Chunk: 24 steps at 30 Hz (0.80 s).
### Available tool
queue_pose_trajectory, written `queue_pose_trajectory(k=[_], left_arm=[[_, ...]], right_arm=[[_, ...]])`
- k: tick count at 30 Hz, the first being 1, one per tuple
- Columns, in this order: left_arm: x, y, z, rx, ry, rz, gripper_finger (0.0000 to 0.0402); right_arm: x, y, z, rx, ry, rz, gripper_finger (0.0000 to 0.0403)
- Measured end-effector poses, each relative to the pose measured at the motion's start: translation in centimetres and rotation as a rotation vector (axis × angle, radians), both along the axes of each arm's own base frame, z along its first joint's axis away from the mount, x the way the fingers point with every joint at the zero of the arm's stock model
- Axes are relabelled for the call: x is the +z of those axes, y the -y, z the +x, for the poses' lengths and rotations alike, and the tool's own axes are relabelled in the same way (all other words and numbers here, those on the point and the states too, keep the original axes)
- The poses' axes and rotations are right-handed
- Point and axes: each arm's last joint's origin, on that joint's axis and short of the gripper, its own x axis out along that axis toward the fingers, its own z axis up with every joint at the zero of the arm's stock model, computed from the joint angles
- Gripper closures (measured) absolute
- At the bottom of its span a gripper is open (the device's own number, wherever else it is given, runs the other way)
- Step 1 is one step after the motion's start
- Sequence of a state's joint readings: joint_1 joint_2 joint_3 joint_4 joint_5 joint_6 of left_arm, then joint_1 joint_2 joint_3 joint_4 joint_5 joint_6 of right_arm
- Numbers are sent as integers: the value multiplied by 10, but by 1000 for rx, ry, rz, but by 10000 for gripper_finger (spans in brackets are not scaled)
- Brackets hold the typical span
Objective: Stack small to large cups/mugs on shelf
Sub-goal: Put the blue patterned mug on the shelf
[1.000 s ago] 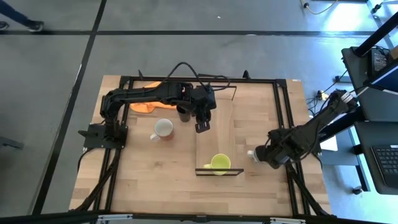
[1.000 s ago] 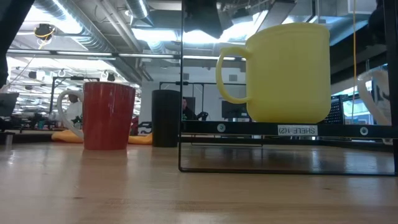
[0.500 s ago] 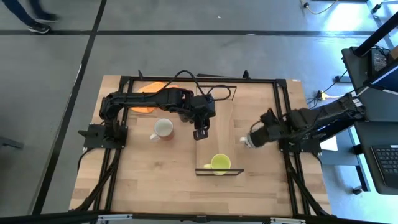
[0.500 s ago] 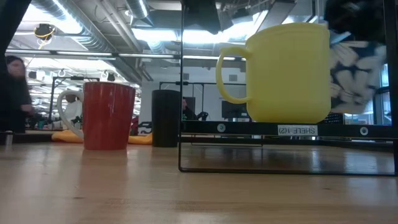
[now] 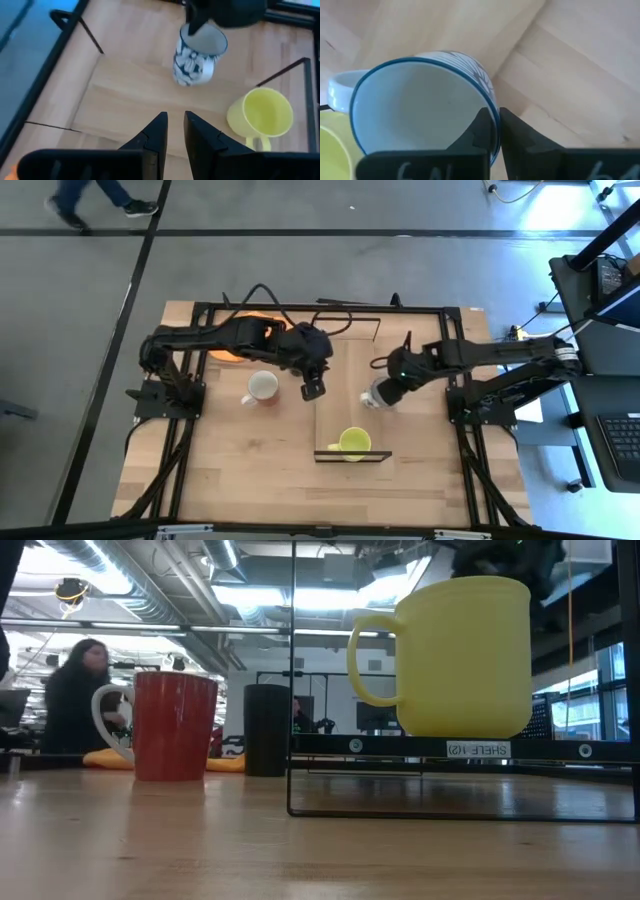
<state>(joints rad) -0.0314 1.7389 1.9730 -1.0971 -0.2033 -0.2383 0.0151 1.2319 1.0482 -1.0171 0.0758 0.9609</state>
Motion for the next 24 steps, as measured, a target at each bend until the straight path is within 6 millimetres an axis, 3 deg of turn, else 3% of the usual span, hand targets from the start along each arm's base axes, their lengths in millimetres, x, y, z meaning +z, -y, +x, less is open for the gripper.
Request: queue_pose_trajectory(k=[5, 14, 24], left_arm=[[-11, 2, -10, 60, -79, 7, 343], [-44, 9, -24, 138, -84, -39, 343], [-66, 23, -62, 241, 34, -122, 343]], right_arm=[[-3, 3, 16, 44, 29, 21, 380], [20, 3, 55, 92, 72, -2, 379], [4, -6, 71, 69, -31, 80, 373]])
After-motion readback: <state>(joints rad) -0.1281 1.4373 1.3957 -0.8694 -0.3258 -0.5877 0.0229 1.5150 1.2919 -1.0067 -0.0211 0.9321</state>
